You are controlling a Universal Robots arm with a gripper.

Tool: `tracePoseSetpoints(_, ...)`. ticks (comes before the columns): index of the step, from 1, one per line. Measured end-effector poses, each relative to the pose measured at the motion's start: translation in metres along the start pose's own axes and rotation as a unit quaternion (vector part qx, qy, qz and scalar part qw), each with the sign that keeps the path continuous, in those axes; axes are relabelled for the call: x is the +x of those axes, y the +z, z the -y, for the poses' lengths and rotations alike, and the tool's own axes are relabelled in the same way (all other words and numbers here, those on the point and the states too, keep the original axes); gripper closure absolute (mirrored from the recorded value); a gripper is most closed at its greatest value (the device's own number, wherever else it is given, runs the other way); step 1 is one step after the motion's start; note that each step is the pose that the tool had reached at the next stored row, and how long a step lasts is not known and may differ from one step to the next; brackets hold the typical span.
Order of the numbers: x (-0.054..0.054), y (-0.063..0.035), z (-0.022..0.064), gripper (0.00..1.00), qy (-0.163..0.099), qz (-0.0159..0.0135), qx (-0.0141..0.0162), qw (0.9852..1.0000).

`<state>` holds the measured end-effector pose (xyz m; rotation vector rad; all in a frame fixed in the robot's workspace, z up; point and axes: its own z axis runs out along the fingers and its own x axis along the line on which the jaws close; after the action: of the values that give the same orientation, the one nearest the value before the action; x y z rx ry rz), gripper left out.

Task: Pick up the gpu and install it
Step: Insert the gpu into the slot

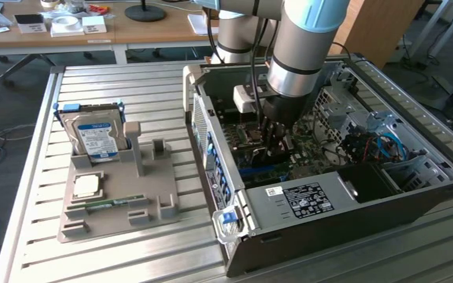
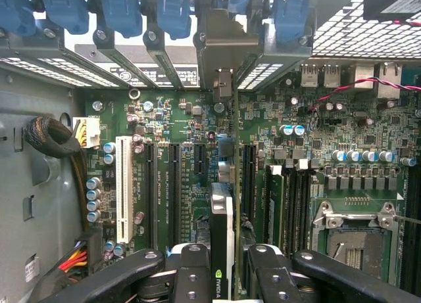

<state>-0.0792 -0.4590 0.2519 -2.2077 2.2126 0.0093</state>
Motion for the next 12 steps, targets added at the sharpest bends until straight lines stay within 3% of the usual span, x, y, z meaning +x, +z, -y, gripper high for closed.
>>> tracePoseSetpoints(12, 0.0006, 0.0, 0.0006, 0.73, 0.002, -0.0003, -0.0009, 1.0)
